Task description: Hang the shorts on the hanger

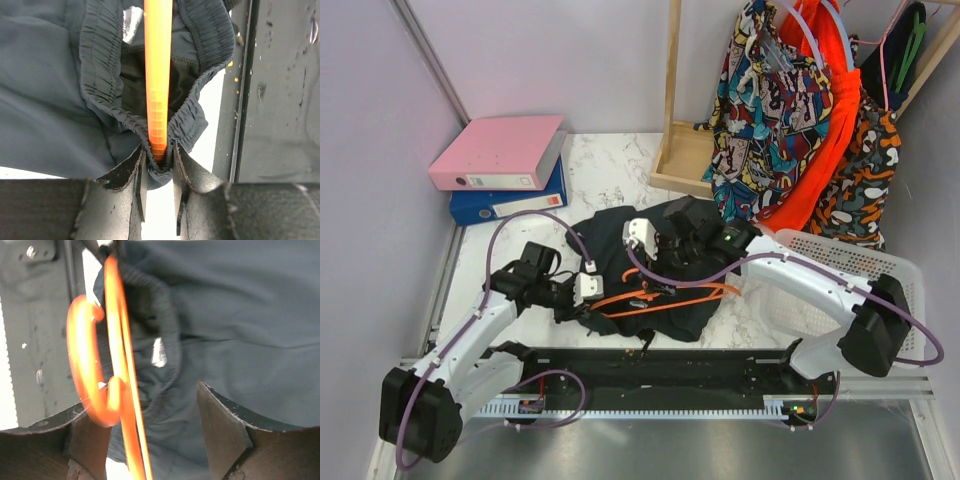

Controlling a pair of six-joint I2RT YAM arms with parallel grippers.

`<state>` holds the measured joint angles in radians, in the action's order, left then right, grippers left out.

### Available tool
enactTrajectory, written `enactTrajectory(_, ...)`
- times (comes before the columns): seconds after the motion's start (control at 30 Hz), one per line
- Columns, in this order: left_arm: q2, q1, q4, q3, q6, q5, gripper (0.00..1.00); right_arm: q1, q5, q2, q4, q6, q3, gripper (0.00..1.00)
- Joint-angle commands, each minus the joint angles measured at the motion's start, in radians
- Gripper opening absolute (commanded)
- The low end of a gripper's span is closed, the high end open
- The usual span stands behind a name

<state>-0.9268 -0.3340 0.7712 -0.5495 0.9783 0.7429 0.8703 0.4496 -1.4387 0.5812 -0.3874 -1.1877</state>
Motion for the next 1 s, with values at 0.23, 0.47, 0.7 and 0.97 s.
enactTrajectory(0.23,0.129,0.0,0.095,-0.046,0.227,0.02,0.02,-0.183,0.1,0.173,-0.029,0.195,-0.15,0.98)
enactTrajectory(0.47,0.126,0.0,0.155,-0.095,0.283,0.061,0.02,-0.238,-0.017,0.107,0.132,0.176,-0.119,0.97)
enactTrajectory(0.7,0.132,0.0,0.183,-0.116,0.273,0.071,0.02,-0.238,0.0,-0.055,0.276,0.094,-0.06,0.81)
enactTrajectory(0.97,0.218,-0.002,0.16,-0.07,0.301,0.111,0.02,-0.119,-0.057,-0.14,0.244,0.125,-0.018,0.87)
